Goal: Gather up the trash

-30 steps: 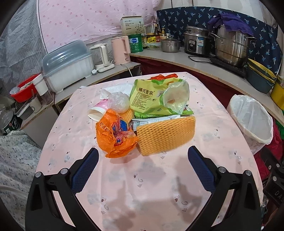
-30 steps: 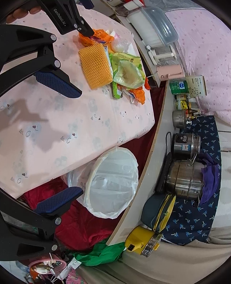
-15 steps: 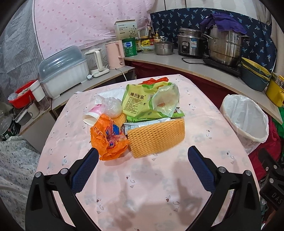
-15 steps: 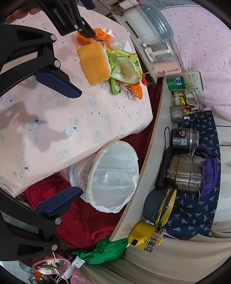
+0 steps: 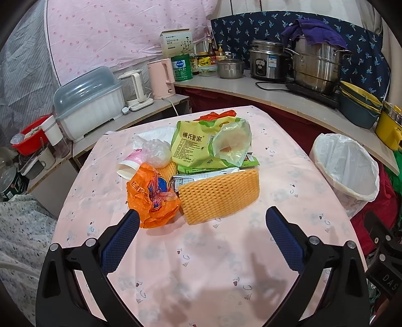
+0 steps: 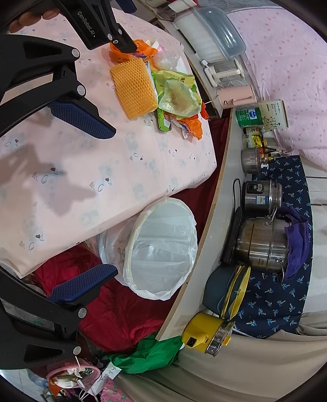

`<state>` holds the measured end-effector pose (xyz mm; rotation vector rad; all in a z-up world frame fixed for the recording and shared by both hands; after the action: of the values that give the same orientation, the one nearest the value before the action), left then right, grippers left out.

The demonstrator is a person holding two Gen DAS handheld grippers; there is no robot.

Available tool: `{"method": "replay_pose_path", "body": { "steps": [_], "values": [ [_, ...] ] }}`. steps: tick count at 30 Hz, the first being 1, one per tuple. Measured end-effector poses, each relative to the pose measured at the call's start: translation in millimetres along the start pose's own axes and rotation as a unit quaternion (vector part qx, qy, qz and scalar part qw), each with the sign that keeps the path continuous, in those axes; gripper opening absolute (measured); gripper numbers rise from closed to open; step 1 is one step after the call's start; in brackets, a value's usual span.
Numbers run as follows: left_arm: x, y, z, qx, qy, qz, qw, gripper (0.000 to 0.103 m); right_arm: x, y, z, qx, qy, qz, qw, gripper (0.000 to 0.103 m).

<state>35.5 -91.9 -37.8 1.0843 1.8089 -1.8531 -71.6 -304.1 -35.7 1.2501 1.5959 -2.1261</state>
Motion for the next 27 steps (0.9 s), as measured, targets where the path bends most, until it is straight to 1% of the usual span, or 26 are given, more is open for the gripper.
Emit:
{"method": "replay_pose_path", "body": {
  "steps": [8, 20, 21, 27],
  "values": [
    [0.2, 0.2, 0.8, 0.001, 0.001, -0.001, 1.0000, 0.096, -0.3, -0.8, 2.8, 0.002, 0.000, 0.001, 1.000, 0.096],
    [-7.9, -1.2, 14.2, 0.003, 0.008, -0.002, 1.0000, 0.096, 0.0, -0.4, 8.8, 0.004, 0.004, 0.000, 1.000, 0.096],
    [-3.3, 1.3, 9.6, 0.005, 0.008, -0.003, 1.0000, 0.096, 0.0, -0.4, 9.0, 0.004, 0.004, 0.000, 1.000, 0.096],
    [-4.3, 2.8, 11.6, 0.004, 0.009, -0.004, 0.9999, 0.096, -0.3, 1.7, 8.5, 0.004, 0.004, -0.002, 1.000, 0.096]
  ]
}}
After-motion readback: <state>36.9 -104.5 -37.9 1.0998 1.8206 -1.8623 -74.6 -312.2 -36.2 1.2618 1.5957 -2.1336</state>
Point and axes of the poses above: each gripper's, at about its wrist camera, not at the fingertips, and y roughly the way its jaws point, z to its right, x to its underside, the point moved 9 cm from there along y, roughly the way its jaws point, and after that the axes turned 2 degrees about -z, right-handed, at the moved point
